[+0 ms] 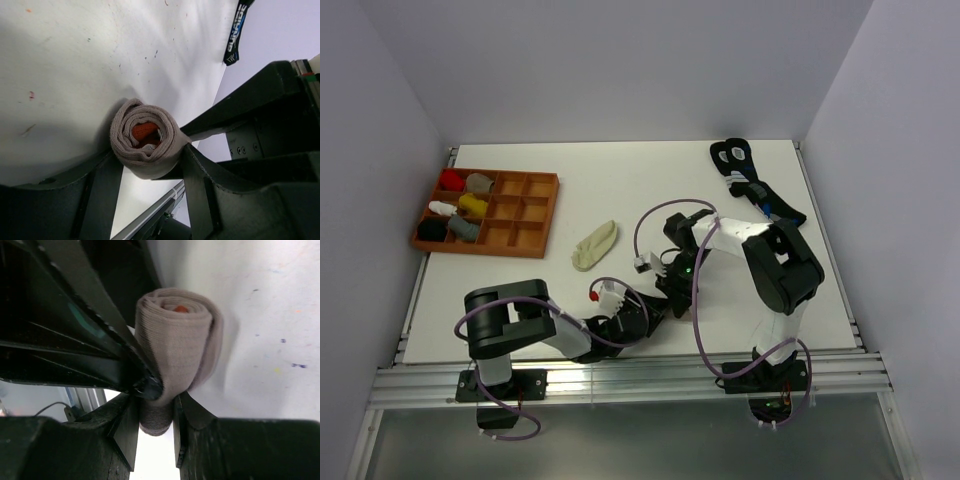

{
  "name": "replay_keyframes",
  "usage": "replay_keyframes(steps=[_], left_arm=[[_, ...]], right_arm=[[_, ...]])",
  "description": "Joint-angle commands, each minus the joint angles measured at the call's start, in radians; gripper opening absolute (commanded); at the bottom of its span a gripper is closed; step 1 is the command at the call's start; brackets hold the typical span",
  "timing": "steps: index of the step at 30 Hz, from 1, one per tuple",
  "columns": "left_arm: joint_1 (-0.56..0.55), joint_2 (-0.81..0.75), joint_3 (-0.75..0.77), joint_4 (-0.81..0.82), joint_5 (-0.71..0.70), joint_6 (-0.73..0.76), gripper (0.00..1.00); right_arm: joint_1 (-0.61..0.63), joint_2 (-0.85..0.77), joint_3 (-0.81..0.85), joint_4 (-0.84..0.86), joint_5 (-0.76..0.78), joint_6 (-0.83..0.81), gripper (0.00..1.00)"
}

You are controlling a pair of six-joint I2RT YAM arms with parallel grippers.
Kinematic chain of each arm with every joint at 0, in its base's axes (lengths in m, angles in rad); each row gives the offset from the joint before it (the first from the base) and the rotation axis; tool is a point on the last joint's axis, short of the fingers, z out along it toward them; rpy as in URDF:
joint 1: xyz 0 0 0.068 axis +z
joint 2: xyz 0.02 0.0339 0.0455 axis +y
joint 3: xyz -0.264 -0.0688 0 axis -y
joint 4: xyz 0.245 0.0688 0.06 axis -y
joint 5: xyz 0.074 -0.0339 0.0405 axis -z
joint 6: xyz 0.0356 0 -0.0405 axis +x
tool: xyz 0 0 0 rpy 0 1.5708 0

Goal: Roll the socks
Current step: Pick up the sock at the center of the board.

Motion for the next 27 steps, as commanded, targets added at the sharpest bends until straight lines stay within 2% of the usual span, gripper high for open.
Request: replay_keyframes(steps=[1, 8, 14, 19, 20, 23, 24, 26, 27], left_arm=[[0.046, 0.063, 0.026, -0.134, -0.094, 0.022, 0.56], [0.046, 0.088, 0.061, -0.176, -0.079, 0.016, 0.54], [0.046, 0.109, 0.082, -0.206, -0.045, 0.013, 0.46], [0.045, 0.112, 0.092, -0.229, -0.023, 0.010, 0.30], [0.045, 0.108, 0.093, -0.239, -0.022, 0.007, 0.22], [0.046, 0.100, 0.111, -0.270, -0.014, 0.027, 0.10], [0.048, 0.098, 0.124, -0.291, -0.005, 0.038, 0.00], [0.054, 0.095, 0.151, -0.341, 0.006, 0.051, 0.00], [0.055, 0.094, 0.156, -0.351, 0.010, 0.056, 0.00]], right_arm=[[0.048, 0.038, -0.042, -0.225, -0.082, -0.078, 0.11], [0.050, 0.028, -0.014, -0.246, -0.109, -0.108, 0.11], [0.048, -0.020, 0.002, -0.193, -0.089, -0.035, 0.11], [0.048, -0.048, 0.019, -0.193, -0.088, -0.024, 0.11], [0.046, -0.051, 0.018, -0.187, -0.082, -0.018, 0.11], [0.050, -0.069, 0.012, -0.162, -0.063, 0.006, 0.12], [0.048, -0.074, 0.006, -0.153, -0.059, 0.014, 0.14], [0.048, -0.083, 0.003, -0.145, -0.054, 0.025, 0.16], [0.048, -0.087, -0.001, -0.139, -0.050, 0.033, 0.21]])
